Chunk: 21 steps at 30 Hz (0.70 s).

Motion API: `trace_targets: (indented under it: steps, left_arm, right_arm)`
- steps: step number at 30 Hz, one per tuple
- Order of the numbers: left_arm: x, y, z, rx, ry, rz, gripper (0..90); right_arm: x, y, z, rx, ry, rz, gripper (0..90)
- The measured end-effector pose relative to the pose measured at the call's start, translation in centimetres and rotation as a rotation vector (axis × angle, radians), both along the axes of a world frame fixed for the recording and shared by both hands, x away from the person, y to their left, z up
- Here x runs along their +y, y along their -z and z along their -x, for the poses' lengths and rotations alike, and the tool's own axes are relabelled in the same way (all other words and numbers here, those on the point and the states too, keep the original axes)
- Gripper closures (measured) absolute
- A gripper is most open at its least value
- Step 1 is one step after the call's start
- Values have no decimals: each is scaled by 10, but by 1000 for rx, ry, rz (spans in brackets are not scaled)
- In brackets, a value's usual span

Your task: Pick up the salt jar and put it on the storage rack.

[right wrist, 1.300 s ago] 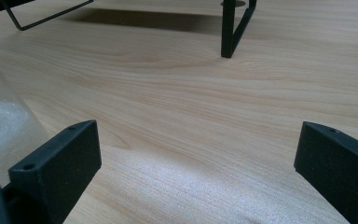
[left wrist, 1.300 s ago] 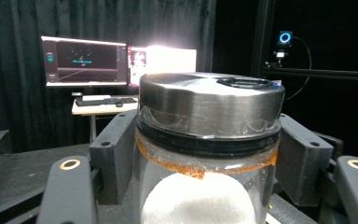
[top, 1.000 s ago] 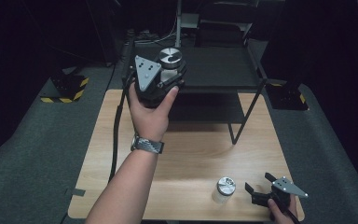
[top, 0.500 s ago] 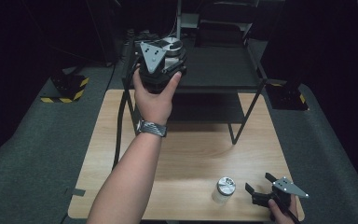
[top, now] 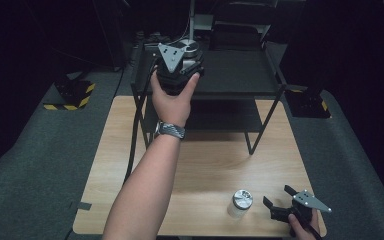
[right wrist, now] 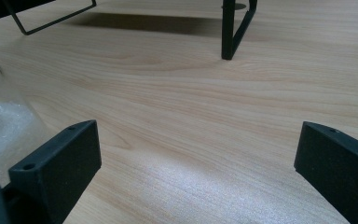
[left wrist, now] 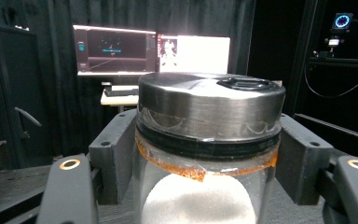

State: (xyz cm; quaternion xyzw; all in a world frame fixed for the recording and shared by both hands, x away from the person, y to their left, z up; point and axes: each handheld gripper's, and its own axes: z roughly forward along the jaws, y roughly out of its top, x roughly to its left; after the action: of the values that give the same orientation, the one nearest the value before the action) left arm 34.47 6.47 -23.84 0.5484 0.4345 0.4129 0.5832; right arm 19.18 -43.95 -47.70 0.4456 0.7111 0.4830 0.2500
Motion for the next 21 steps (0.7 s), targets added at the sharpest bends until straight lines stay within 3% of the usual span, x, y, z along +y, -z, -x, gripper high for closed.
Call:
trace_targets:
  steps: [8, 12, 21]
  left_arm:
    - [-2, 5, -1, -1, -1, 20, 314]
    - [2, 2, -2, 18, 13, 30, 311]
    - [4, -2, -2, 31, 21, 22, 308]
  right_arm:
    - [0, 0, 0, -1, -3, 1, 0]
    - [0, 0, 0, -2, -4, 5, 1]
    - [1, 1, 1, -7, 1, 4, 1]
